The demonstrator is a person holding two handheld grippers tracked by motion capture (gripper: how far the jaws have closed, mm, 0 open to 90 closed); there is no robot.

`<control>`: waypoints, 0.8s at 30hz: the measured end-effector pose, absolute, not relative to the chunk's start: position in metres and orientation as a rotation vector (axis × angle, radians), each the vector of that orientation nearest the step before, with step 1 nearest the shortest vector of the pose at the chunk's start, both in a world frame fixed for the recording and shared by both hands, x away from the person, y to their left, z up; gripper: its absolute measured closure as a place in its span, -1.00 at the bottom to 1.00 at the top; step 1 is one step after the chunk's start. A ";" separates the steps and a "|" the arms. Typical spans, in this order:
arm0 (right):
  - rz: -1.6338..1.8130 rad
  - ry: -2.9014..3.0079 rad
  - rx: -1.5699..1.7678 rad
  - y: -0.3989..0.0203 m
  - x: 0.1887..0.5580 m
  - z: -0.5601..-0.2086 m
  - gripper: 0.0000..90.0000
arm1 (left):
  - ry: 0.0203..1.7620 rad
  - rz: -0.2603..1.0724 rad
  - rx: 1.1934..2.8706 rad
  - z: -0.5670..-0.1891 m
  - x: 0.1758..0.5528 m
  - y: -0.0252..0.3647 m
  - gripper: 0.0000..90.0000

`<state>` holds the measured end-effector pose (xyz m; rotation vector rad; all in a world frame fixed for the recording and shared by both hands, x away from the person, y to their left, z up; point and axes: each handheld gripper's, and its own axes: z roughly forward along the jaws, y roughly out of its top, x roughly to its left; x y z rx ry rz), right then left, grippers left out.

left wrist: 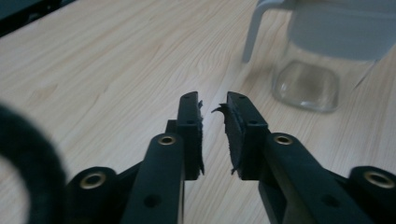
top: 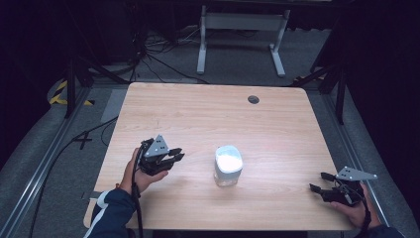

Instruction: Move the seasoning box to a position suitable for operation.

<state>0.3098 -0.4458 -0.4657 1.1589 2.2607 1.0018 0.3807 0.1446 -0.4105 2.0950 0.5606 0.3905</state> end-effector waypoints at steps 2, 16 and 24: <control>1.003 2.260 1.159 -0.446 0.310 -0.466 -0.34 | 0.538 0.385 2.089 -0.405 0.382 0.136 0.81; 1.005 2.259 1.157 -0.446 0.310 -0.466 -0.34 | 0.367 0.355 2.037 -0.375 0.394 0.077 0.99; 1.006 2.259 1.157 -0.446 0.310 -0.466 -0.34 | 0.292 0.333 2.061 -0.369 0.401 0.044 0.99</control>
